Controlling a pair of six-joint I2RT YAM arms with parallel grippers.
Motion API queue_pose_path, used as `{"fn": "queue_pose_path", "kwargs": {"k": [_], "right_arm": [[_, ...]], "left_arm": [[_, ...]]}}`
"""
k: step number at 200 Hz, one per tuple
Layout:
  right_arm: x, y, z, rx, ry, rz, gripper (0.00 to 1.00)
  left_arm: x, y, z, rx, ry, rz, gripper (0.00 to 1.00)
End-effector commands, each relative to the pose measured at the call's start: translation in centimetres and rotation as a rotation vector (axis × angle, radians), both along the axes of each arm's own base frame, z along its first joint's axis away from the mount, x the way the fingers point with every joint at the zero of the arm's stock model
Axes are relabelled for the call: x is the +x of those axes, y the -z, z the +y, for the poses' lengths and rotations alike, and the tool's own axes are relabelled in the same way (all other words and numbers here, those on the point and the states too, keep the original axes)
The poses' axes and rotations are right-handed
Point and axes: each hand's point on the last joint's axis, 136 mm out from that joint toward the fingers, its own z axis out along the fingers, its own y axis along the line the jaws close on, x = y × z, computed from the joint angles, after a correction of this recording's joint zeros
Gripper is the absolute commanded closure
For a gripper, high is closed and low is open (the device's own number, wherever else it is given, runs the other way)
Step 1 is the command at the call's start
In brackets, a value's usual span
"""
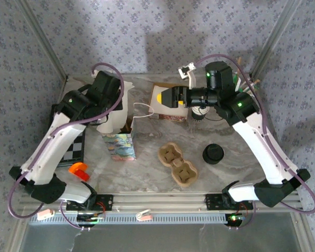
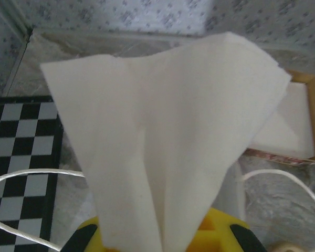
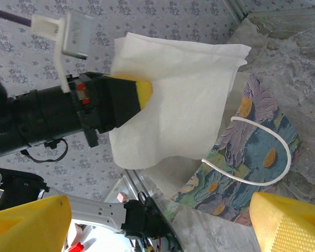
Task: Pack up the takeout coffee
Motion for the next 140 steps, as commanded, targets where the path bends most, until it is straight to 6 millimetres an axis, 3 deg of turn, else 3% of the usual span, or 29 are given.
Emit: {"fn": "queue_pose_path", "kwargs": {"k": [1,48,70,87,110,121,140], "right_arm": [[-0.6,-0.8,0.0,0.032,-0.014,-0.007,0.10],[0.0,0.1,-0.2,0.032,-0.003,0.005,0.07],[0.2,0.5,-0.1,0.041,-0.006,0.013,0.06],[0.4,0.6,0.0,0.047,-0.008,0.019,0.06],[0.5,0.8,0.1,0.047,-0.011,0.023,0.05],[0.6,0.9,0.0,0.048,-0.008,0.024,0.04],[0.7,1.0,0.0,0.049,-0.007,0.026,0.03]], "left_arm": [[-0.2,2.4,-0.4,0.003,-0.005,0.090,1.00],[0.7,8.6,-1.0,0.071,-0.015,0.250,1.00],[0.8,10.2,-0.9,0.104,-0.025,0.307,0.97],[1.0,9.6,-1.6,0.085,0.000,0.304,0.80],[1.1,7.1,-2.3,0.031,0.046,0.239,0.65],[0.9,5.7,-1.8,0.034,0.044,0.210,0.55],[0.4,3.7,-0.8,0.037,0.031,0.159,0.50]]}}
